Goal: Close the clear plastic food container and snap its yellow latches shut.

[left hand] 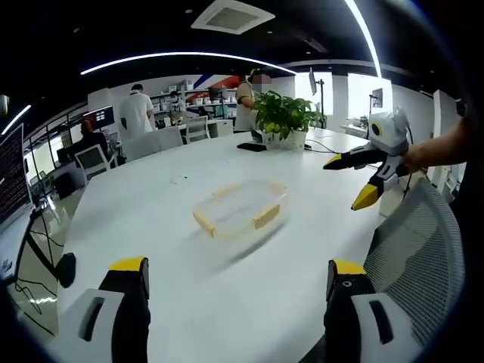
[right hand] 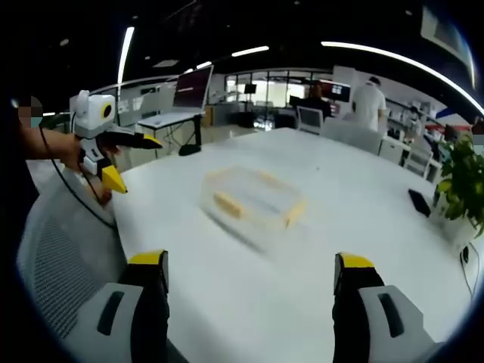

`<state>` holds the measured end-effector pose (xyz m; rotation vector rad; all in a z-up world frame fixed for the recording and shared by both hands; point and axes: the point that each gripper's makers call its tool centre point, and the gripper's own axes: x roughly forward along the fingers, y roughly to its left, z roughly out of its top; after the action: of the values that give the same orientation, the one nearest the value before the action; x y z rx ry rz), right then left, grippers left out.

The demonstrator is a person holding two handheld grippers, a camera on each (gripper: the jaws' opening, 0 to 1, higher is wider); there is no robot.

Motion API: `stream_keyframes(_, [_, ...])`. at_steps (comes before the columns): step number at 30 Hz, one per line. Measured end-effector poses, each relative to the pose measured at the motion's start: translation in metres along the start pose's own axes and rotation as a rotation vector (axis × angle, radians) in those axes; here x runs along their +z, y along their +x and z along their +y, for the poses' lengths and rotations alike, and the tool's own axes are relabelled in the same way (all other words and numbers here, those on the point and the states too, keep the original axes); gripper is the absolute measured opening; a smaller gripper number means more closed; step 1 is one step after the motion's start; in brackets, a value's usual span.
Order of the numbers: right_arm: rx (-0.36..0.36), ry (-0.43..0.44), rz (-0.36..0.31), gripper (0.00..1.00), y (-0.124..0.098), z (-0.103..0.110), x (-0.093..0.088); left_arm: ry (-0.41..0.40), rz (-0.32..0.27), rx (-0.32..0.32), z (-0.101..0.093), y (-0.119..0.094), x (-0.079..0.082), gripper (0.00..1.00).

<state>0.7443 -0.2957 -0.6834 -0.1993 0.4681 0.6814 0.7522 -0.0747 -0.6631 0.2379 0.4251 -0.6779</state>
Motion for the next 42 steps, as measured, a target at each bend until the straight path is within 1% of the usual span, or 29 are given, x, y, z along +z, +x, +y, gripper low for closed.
stream_keyframes(2, [-0.005,0.011,-0.019,0.90,-0.004,0.001,0.001,-0.017,-0.023,0.012,-0.001,-0.005,0.003,0.97])
stream_keyframes(4, [-0.005,0.022,-0.036,0.91,-0.008,0.003,0.003,-0.024,-0.021,0.016,-0.002,-0.008,0.001,0.99])
stream_keyframes(9, [-0.006,0.026,-0.038,0.94,-0.016,0.009,-0.001,-0.048,-0.015,0.008,-0.009,-0.010,-0.007,0.99])
stream_keyframes(13, [-0.008,0.010,-0.037,0.95,-0.021,0.014,-0.005,-0.044,-0.003,0.005,-0.012,-0.011,-0.011,0.99])
stream_keyframes(16, [-0.014,0.004,-0.057,0.97,-0.023,0.014,-0.003,-0.025,-0.008,0.011,-0.012,-0.011,-0.009,0.99])
stream_keyframes(18, [-0.016,0.016,-0.067,0.98,-0.023,0.012,0.000,-0.024,-0.020,0.015,-0.011,-0.011,-0.008,0.99])
stream_keyframes(22, [-0.018,0.023,-0.069,0.98,-0.022,0.011,-0.001,-0.024,-0.020,0.019,-0.010,-0.011,-0.008,0.99])
stream_keyframes(24, [-0.016,0.019,-0.068,0.98,-0.021,0.012,-0.001,-0.029,-0.029,0.010,-0.012,-0.011,-0.007,0.99])
stream_keyframes(25, [-0.014,0.013,-0.065,0.98,-0.021,0.013,-0.002,-0.043,-0.046,-0.006,-0.015,-0.011,-0.004,0.99])
stream_keyframes(29, [-0.011,-0.003,-0.060,0.97,-0.020,0.014,-0.003,-0.024,-0.032,-0.004,-0.016,-0.010,-0.007,0.99])
stream_keyframes(42, [-0.014,0.001,-0.068,0.97,-0.019,0.015,-0.002,-0.019,-0.032,0.000,-0.017,-0.010,-0.007,0.99])
